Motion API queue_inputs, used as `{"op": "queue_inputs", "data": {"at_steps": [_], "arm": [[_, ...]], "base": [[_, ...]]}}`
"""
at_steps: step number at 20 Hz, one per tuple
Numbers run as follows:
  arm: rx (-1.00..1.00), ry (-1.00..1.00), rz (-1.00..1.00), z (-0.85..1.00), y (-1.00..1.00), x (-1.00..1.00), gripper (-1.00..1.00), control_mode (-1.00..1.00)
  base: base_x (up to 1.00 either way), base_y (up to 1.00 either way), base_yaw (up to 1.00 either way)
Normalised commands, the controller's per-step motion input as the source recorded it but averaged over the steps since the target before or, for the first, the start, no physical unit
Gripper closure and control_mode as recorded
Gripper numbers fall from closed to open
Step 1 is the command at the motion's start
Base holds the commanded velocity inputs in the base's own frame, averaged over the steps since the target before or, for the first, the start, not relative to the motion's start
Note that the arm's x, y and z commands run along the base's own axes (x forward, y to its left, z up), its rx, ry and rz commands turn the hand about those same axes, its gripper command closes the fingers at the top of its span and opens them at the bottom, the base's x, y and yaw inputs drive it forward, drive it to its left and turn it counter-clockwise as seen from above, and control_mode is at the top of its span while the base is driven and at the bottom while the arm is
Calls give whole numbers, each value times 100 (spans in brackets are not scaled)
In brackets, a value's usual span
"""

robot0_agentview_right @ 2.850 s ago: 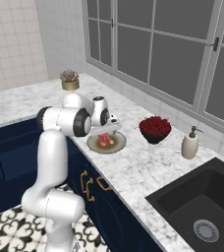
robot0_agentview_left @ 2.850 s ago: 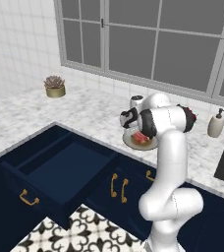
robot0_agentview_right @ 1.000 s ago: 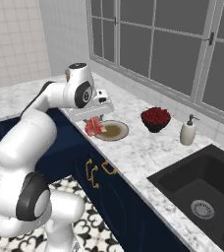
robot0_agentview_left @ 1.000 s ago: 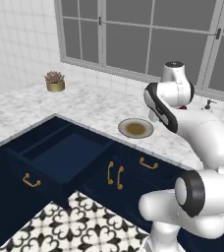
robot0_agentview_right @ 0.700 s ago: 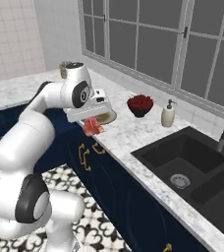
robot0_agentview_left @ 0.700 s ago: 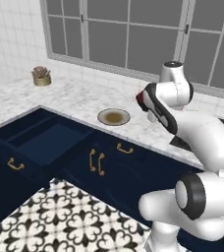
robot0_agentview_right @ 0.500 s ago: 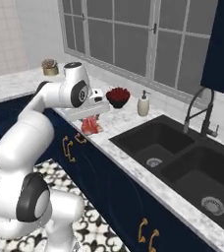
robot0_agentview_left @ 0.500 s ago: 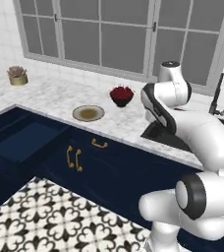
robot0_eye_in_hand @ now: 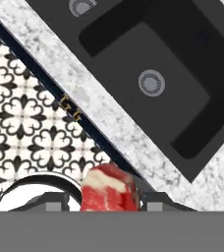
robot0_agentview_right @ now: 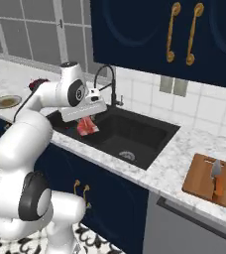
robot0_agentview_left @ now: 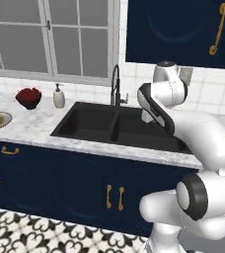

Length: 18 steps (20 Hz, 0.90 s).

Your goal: Pick up the knife from the drawer and place it on the cutting board. Then place the meat from the plate to the cutting board.

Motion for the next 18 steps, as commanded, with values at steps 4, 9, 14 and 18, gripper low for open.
{"op": "queue_inputs", "data": {"at_steps": [4, 9, 14, 18], "arm": [[0, 0, 0, 0, 0, 0, 100, 100], [0, 0, 0, 0, 0, 0, 100, 100], [0, 0, 0, 0, 0, 0, 100, 100], [0, 2, -3, -10, 0, 38, 100, -100]], "base": [[-53, -81, -56], [-26, -82, -51], [0, -8, -32], [11, 0, -9]]}}
